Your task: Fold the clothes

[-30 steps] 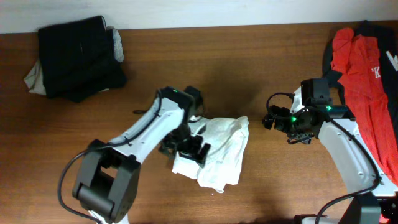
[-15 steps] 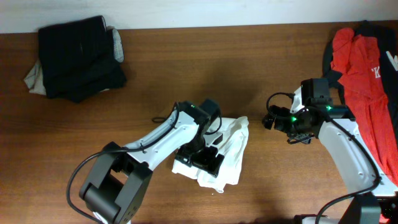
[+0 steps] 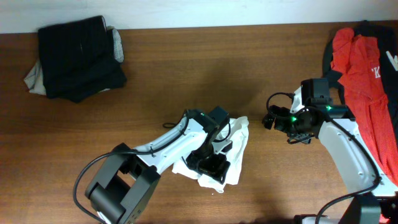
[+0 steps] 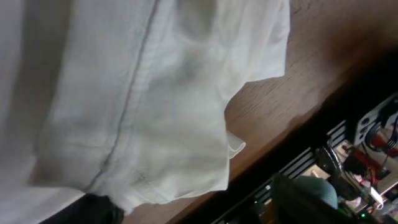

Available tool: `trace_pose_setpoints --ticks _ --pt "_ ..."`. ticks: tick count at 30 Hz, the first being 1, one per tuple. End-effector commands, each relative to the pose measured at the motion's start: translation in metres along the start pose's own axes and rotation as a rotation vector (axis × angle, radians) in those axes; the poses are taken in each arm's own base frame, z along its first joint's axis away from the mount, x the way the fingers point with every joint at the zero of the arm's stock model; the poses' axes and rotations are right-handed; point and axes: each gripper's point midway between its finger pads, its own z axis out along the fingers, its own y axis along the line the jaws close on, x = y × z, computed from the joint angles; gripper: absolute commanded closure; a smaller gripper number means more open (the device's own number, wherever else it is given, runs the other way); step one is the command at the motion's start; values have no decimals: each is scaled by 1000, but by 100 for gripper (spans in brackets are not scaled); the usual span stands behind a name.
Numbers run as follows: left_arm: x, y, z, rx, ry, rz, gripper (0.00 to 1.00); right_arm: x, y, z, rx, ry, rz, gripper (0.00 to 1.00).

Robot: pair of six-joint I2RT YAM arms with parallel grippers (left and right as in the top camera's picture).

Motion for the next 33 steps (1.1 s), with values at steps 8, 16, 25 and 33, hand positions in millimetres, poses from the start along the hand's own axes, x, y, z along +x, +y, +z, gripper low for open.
trace_pose_setpoints --ticks 8,16,25,33 --pt "5 -32 13 136 41 51 99 -4 -3 0 10 -15 12 1" --pt "22 -66 31 117 87 177 83 -12 -13 -3 12 -38 45 1" --pt "-14 -100 -20 141 -45 313 1 -9 -39 -10 12 -10 154 1" --pt "-59 -34 -97 -26 -210 176 1 -8 -40 -10 13 -8 155 1"
